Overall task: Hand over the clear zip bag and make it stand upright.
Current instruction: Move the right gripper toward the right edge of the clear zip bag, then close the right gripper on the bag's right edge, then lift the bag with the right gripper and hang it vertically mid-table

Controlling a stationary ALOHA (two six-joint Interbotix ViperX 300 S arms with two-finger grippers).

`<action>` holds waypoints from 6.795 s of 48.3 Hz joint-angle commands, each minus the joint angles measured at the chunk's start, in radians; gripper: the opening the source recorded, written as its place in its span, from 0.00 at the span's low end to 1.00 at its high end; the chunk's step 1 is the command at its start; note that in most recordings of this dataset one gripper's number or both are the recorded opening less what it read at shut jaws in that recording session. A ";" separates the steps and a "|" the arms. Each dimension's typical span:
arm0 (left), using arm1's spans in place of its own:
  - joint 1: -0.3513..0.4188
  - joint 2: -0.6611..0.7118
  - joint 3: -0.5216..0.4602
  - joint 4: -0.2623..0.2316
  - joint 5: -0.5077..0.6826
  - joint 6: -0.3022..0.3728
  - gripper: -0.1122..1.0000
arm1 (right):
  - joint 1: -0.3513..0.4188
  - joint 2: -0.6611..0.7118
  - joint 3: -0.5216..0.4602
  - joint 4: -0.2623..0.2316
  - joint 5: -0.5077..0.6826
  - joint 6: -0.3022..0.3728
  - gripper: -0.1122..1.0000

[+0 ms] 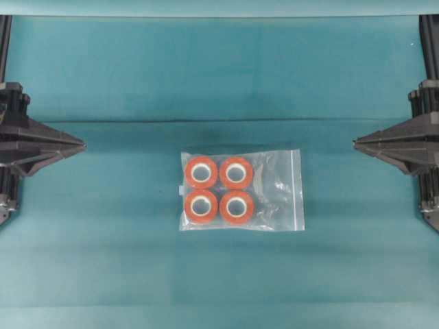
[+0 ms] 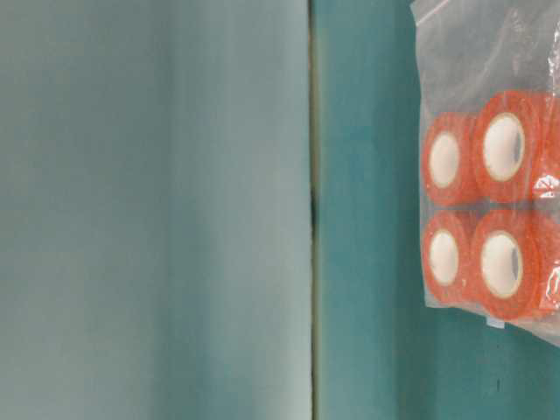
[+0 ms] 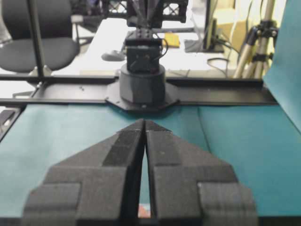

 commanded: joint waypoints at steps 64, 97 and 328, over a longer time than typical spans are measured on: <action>-0.008 0.302 -0.202 0.006 0.147 0.043 0.09 | -0.048 0.480 -0.028 0.442 0.360 0.827 0.11; 0.046 0.302 -0.202 0.008 0.149 0.064 0.09 | -0.006 0.693 0.009 0.446 0.143 0.841 0.90; 0.075 0.291 -0.224 0.009 0.336 -0.132 0.93 | -0.219 1.012 -1.161 0.350 1.479 -0.371 0.13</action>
